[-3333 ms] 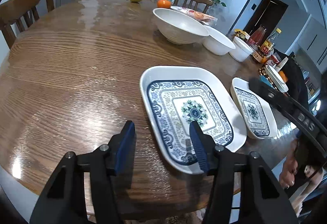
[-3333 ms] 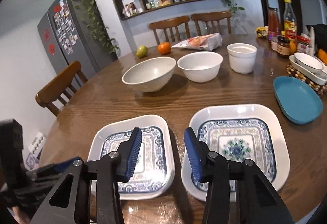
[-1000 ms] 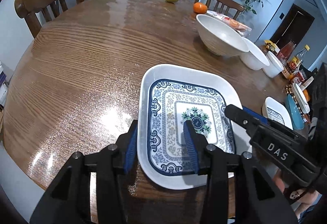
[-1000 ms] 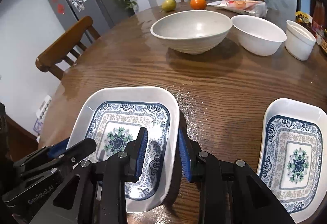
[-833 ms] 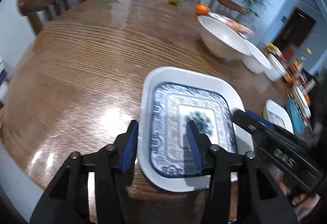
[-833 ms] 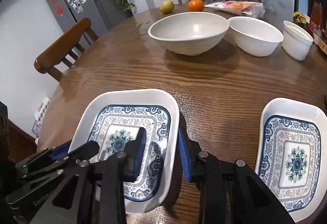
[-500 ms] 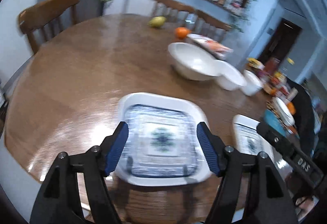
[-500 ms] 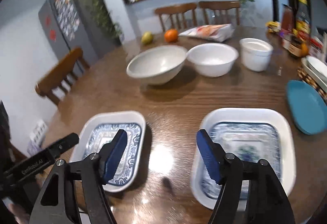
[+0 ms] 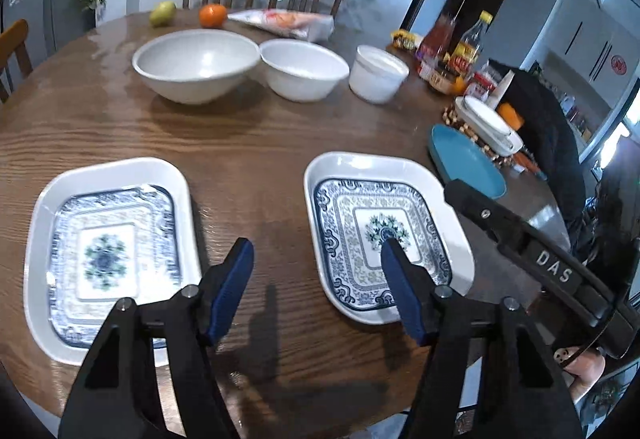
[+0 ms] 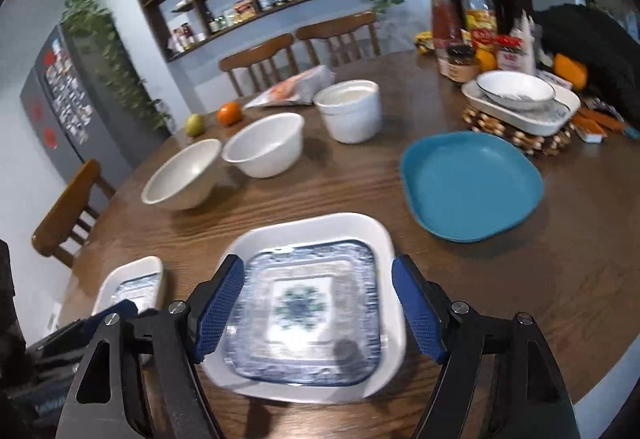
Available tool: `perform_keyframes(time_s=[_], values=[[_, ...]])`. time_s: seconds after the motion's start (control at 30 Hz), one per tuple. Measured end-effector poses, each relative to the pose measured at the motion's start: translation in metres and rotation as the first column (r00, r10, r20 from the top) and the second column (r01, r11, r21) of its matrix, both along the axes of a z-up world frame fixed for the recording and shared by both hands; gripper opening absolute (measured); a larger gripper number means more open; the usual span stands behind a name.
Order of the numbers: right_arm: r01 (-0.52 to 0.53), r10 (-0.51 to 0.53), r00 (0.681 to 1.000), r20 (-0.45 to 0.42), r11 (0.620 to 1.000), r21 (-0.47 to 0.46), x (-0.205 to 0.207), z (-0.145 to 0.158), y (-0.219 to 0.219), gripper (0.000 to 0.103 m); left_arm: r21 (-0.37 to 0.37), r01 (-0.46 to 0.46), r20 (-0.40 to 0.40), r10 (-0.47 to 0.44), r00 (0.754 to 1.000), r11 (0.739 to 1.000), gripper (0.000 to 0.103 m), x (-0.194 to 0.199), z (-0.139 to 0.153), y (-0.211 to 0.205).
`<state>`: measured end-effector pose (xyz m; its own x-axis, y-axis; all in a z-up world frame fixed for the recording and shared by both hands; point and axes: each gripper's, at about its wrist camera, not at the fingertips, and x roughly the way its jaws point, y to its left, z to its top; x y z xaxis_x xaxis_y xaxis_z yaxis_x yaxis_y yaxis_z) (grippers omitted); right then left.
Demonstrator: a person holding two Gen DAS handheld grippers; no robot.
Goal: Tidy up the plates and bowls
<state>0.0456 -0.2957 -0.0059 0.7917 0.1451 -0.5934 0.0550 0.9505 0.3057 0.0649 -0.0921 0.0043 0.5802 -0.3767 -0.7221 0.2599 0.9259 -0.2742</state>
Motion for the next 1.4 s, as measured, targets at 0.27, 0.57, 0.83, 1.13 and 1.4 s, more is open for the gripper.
perform_keyframes(time_s=[0.27,0.57,0.83,1.13,1.4], values=[[0.014,-0.014,0.999,-0.033,1.0,-0.007,0.012,-0.023,-0.013,0.049,0.004,0.011,-0.058,-0.011,0.998,1.0,0.044,0.013,-0.016,-0.009],[0.011,-0.013,0.999,-0.045,0.999,-0.036,0.018,-0.035,-0.01,0.037,-0.016,0.026,-0.099,-0.027,0.995,1.0,0.032,0.02,-0.024,-0.016],[-0.038,0.038,0.998,-0.047,0.999,-0.005,0.013,-0.033,0.003,0.037,-0.002,0.008,-0.074,-0.008,0.997,1.0,0.032,0.001,-0.014,-0.003],[-0.09,0.09,0.996,-0.01,0.993,-0.07,-0.002,-0.022,0.035,0.037,0.036,-0.008,-0.057,0.011,0.998,0.999,0.034,-0.021,-0.014,0.017],[-0.081,0.079,0.996,-0.039,0.994,-0.075,-0.005,-0.03,0.04,0.037,0.021,0.007,-0.1,-0.005,0.995,1.0,0.034,-0.024,-0.023,0.019]])
